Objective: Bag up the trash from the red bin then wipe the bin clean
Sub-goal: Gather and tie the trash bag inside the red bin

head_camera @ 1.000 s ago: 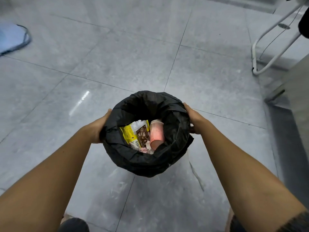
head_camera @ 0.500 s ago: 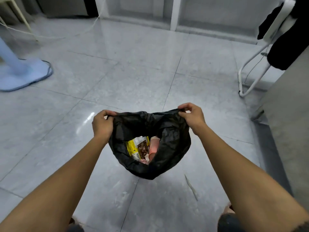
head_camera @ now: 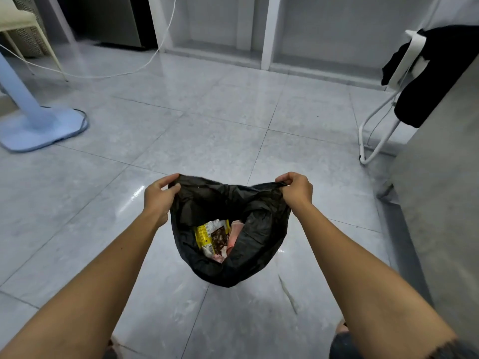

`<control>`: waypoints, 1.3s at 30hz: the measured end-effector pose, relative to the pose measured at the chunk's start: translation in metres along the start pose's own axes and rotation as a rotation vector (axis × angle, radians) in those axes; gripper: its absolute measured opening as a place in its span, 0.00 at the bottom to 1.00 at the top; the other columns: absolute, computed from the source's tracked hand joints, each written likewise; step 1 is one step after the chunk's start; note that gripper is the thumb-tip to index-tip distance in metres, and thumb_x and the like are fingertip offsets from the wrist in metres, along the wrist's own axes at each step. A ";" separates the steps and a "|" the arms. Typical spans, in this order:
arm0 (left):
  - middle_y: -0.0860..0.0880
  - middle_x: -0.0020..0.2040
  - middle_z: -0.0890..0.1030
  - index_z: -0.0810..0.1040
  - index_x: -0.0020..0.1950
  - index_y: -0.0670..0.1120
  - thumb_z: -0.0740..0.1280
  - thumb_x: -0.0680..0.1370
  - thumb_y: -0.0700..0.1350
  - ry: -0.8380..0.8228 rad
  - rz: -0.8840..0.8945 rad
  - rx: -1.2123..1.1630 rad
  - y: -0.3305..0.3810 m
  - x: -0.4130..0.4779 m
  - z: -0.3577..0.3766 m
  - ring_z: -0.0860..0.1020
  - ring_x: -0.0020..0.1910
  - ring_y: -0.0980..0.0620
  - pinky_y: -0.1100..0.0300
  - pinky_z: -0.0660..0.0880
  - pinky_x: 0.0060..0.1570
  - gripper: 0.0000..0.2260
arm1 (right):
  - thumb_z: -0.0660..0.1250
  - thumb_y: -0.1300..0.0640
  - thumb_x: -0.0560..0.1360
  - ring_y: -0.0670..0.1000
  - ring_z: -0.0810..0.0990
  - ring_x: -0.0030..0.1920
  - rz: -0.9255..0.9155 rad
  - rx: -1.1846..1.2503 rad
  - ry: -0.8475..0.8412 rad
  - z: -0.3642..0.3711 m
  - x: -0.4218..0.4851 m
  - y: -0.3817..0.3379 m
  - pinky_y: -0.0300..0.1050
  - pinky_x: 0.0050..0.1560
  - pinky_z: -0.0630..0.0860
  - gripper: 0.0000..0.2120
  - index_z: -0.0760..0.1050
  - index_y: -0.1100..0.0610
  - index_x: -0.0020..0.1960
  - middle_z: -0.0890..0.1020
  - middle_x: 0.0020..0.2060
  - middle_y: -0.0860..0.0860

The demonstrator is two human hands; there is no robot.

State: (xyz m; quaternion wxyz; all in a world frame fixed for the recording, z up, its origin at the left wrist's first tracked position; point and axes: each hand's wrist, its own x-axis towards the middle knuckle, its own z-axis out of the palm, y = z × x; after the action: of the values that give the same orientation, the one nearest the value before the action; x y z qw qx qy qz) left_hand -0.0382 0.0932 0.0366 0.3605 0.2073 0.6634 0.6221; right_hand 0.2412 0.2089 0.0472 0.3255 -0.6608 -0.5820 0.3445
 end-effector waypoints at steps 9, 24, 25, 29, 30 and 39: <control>0.48 0.48 0.84 0.82 0.42 0.51 0.67 0.72 0.34 0.332 0.122 0.178 0.010 -0.012 -0.023 0.78 0.35 0.55 0.65 0.76 0.36 0.12 | 0.61 0.69 0.72 0.48 0.80 0.44 0.026 0.294 0.265 -0.015 -0.011 0.010 0.36 0.45 0.73 0.15 0.77 0.51 0.47 0.82 0.47 0.48; 0.46 0.42 0.83 0.75 0.57 0.40 0.57 0.82 0.42 -0.317 -0.662 0.428 -0.081 -0.129 -0.030 0.81 0.36 0.52 0.62 0.77 0.30 0.10 | 0.71 0.47 0.73 0.66 0.68 0.66 0.948 0.638 -0.255 0.029 -0.138 0.083 0.66 0.58 0.73 0.35 0.58 0.54 0.72 0.66 0.70 0.60; 0.47 0.37 0.82 0.76 0.52 0.39 0.56 0.82 0.41 -0.368 -0.706 0.455 -0.074 -0.130 -0.032 0.80 0.34 0.53 0.63 0.76 0.30 0.10 | 0.70 0.47 0.74 0.66 0.73 0.63 0.977 0.757 -0.329 0.030 -0.140 0.078 0.65 0.54 0.75 0.32 0.60 0.54 0.71 0.70 0.67 0.62; 0.50 0.31 0.79 0.74 0.43 0.42 0.51 0.81 0.39 -0.537 -0.833 0.468 -0.037 -0.132 -0.043 0.76 0.29 0.56 0.63 0.74 0.34 0.14 | 0.66 0.55 0.78 0.55 0.82 0.41 0.935 0.893 -0.461 0.032 -0.146 0.058 0.51 0.41 0.76 0.12 0.73 0.59 0.58 0.83 0.43 0.58; 0.50 0.32 0.79 0.75 0.43 0.42 0.50 0.81 0.40 -0.551 -0.844 0.472 -0.025 -0.131 -0.047 0.76 0.30 0.56 0.63 0.73 0.36 0.15 | 0.66 0.57 0.77 0.52 0.81 0.37 0.931 0.848 -0.433 0.032 -0.147 0.056 0.48 0.43 0.76 0.09 0.75 0.60 0.55 0.82 0.38 0.56; 0.48 0.32 0.84 0.74 0.45 0.42 0.50 0.78 0.42 -0.413 -0.635 0.557 0.073 -0.124 -0.046 0.79 0.25 0.56 0.62 0.69 0.32 0.14 | 0.64 0.60 0.69 0.58 0.80 0.40 0.370 0.325 0.122 -0.011 -0.130 -0.002 0.49 0.40 0.79 0.09 0.75 0.60 0.49 0.81 0.44 0.57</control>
State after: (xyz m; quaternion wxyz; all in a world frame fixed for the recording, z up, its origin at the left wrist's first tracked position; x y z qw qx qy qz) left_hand -0.0036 -0.0181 0.1333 0.5879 0.2024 0.7501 0.2252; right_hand 0.2378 0.0795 0.0645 0.3935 -0.7145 -0.3673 0.4470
